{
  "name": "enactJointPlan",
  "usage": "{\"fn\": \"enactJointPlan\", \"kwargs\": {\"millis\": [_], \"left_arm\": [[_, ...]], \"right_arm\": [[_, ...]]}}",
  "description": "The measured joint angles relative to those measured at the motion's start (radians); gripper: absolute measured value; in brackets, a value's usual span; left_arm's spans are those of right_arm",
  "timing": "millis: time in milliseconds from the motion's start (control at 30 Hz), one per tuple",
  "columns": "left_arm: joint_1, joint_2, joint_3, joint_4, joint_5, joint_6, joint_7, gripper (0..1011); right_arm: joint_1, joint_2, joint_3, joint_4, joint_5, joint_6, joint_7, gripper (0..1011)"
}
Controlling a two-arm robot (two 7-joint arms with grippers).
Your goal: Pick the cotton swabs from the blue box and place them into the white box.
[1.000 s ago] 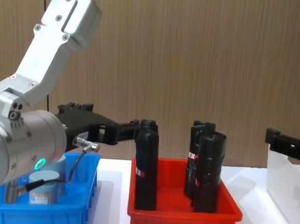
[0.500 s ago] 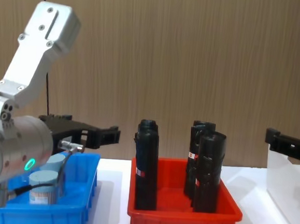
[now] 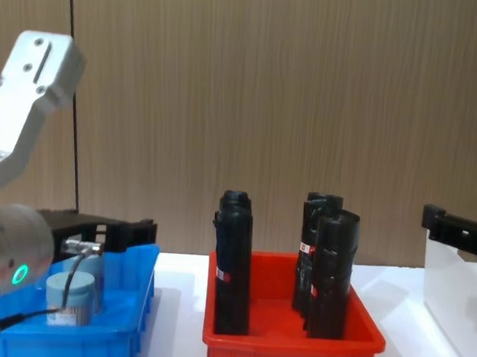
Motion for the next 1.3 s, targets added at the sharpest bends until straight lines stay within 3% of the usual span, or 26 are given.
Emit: {"fn": "enactJointPlan", "kwargs": {"millis": [467, 1300], "left_arm": [[0.009, 0.005, -0.028, 0.043, -0.067, 0.018, 0.023, 1004], [-0.040, -0.002, -0.061, 0.178, -0.054, 0.035, -0.049, 1004]], "right_arm": [[0.000, 0.000, 0.000, 0.000, 0.000, 0.000, 0.000, 1002], [0.000, 0.000, 0.000, 0.000, 0.000, 0.000, 0.000, 1002]]}}
